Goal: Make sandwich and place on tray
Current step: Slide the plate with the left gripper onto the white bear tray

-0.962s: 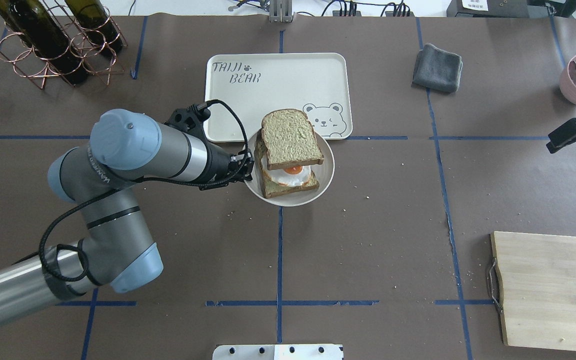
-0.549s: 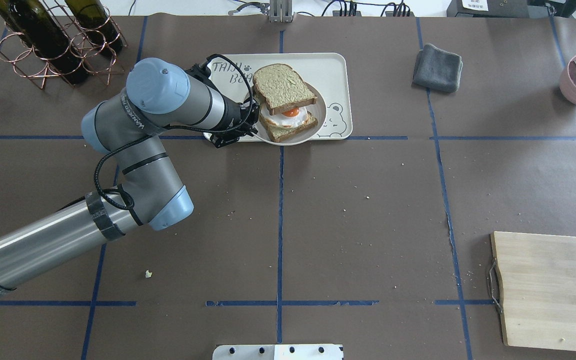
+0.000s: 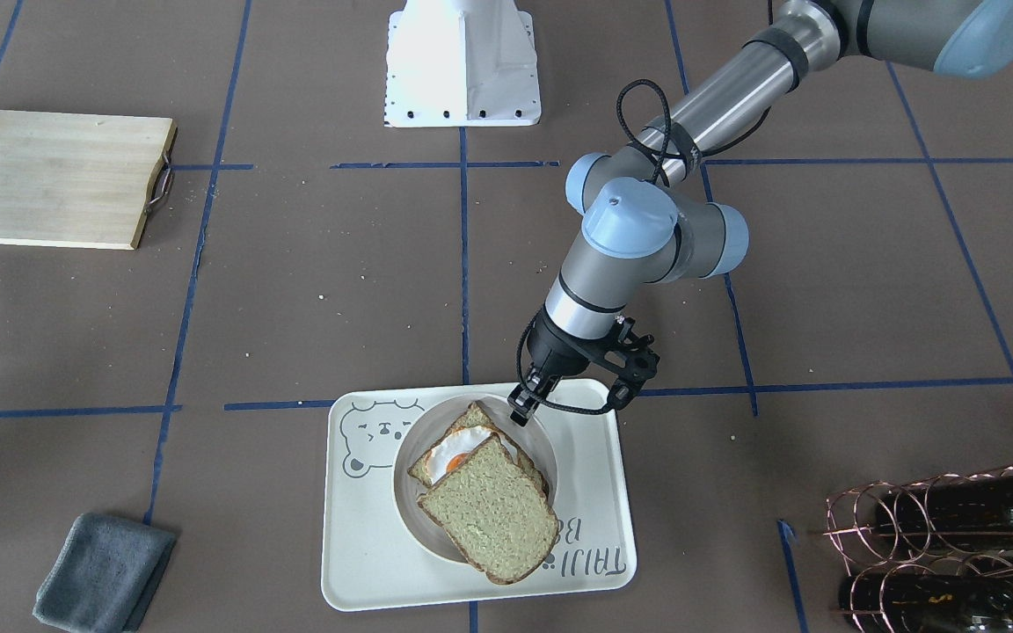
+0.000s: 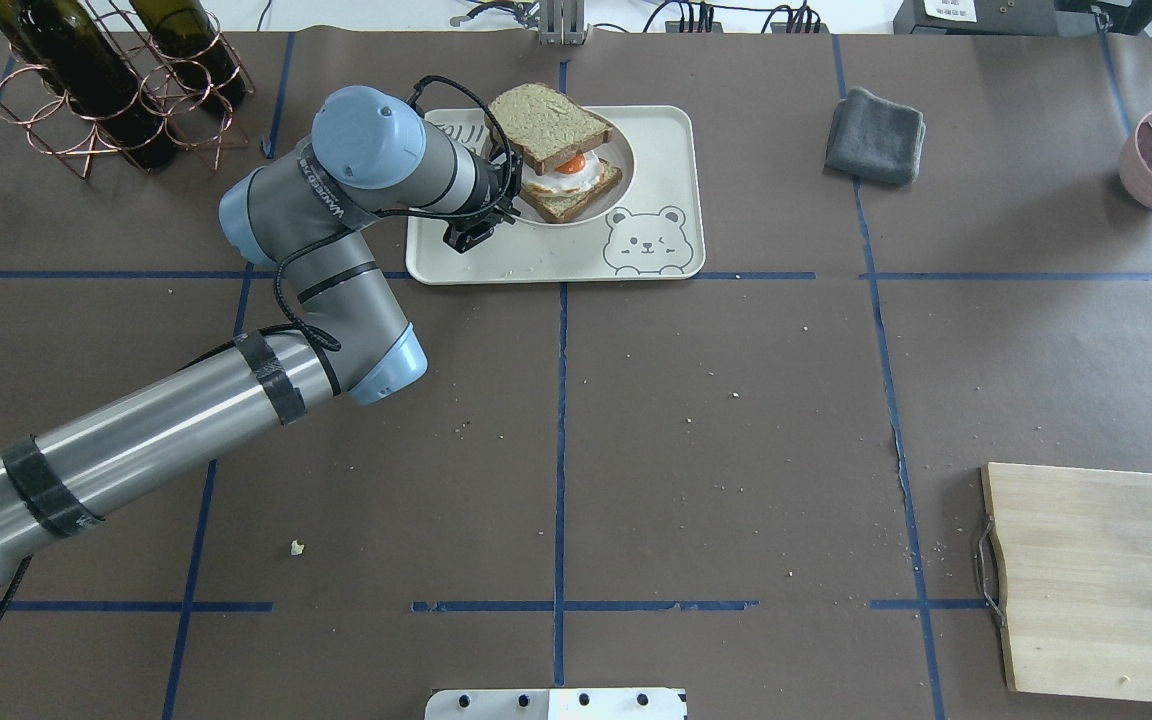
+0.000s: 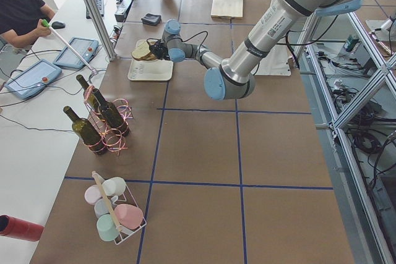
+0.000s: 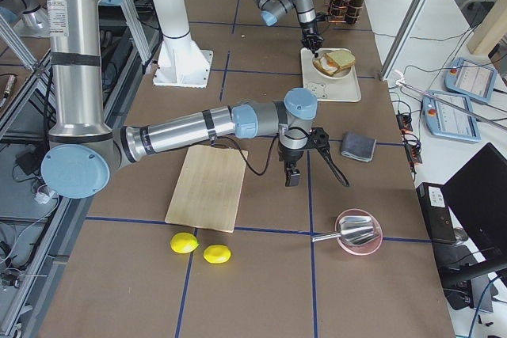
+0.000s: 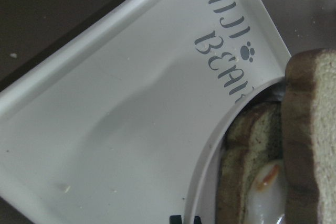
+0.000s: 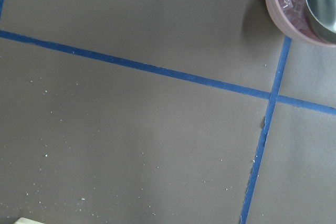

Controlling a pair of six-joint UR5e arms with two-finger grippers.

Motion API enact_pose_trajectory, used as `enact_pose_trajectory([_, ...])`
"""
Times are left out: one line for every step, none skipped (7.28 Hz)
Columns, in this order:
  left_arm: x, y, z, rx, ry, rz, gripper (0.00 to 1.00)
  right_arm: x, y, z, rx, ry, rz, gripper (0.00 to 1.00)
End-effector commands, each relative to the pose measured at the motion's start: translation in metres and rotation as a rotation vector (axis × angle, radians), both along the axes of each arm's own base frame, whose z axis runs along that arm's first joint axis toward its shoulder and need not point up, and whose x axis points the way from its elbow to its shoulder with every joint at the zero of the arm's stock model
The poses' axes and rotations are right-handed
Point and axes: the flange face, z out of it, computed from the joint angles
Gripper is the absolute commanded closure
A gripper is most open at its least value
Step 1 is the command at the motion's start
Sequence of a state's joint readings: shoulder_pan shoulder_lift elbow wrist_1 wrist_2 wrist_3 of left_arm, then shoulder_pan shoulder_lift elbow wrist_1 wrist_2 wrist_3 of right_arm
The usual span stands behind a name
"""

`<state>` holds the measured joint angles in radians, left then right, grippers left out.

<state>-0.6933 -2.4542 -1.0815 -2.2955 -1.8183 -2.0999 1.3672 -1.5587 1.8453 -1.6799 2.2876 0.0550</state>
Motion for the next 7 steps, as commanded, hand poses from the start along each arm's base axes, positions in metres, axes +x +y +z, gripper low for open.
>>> enact_pose_trajectory([0.019,0.002,0.003,0.003,-0.022,-0.019,1.00,0.005,-0.003,-0.008,0.009,-0.004,0.017,0.00])
enact_pose_trajectory([0.022,0.003,0.005,0.018,-0.037,-0.030,0.79,0.004,-0.003,-0.004,-0.003,-0.004,0.021,0.00])
enact_pose_trajectory([0.020,0.004,0.007,0.064,-0.057,-0.006,0.01,0.004,-0.003,-0.003,-0.004,-0.004,0.021,0.00])
enact_pose_trajectory([0.001,0.008,0.008,0.150,-0.073,0.022,0.00,0.004,-0.003,-0.003,-0.006,-0.004,0.021,0.00])
enact_pose_trajectory([-0.031,0.024,0.023,0.218,-0.084,0.044,0.00,0.004,-0.004,-0.003,-0.005,-0.004,0.021,0.00])
enact_pose_trajectory([-0.056,0.038,0.030,0.271,-0.096,0.067,0.00,0.004,-0.004,-0.003,-0.004,-0.004,0.021,0.00])
enact_pose_trajectory([-0.094,0.048,0.035,0.354,-0.142,0.100,0.00,0.006,-0.004,-0.003,-0.004,-0.004,0.024,0.00])
